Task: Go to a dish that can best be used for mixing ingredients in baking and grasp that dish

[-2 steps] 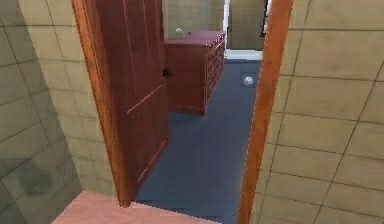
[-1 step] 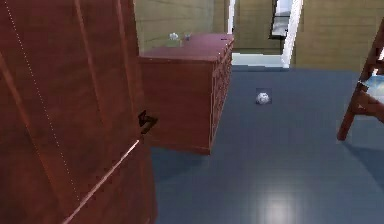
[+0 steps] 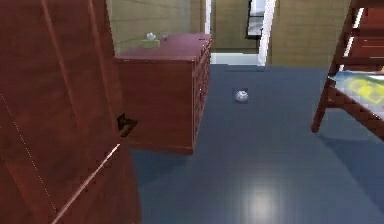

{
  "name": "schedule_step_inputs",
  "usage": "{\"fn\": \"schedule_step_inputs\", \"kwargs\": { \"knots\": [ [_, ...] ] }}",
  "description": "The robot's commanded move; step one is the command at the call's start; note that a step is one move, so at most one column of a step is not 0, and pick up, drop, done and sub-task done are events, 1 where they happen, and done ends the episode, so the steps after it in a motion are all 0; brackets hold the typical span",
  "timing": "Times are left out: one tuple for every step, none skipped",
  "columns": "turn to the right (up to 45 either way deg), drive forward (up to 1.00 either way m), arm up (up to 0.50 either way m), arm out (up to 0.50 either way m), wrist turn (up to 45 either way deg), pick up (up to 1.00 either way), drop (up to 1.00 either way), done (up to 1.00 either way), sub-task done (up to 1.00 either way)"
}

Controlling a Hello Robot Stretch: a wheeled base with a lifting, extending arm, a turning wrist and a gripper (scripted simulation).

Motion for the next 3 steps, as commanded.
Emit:
{"fn": "schedule_step_inputs", "kwargs": {
  "knots": [
    [0.0, 0.35, 0.0, 0.0, 0.0, 0.0, 0.0, 0.0, 0.0],
    [27.0, 0.0, 0.0, 0.0, 0.0, 0.0, 0.0, 0.0, 0.0],
    [0.0, 1.0, 0.0, 0.0, 0.0, 0.0, 0.0, 0.0, 0.0]
  ]
}}
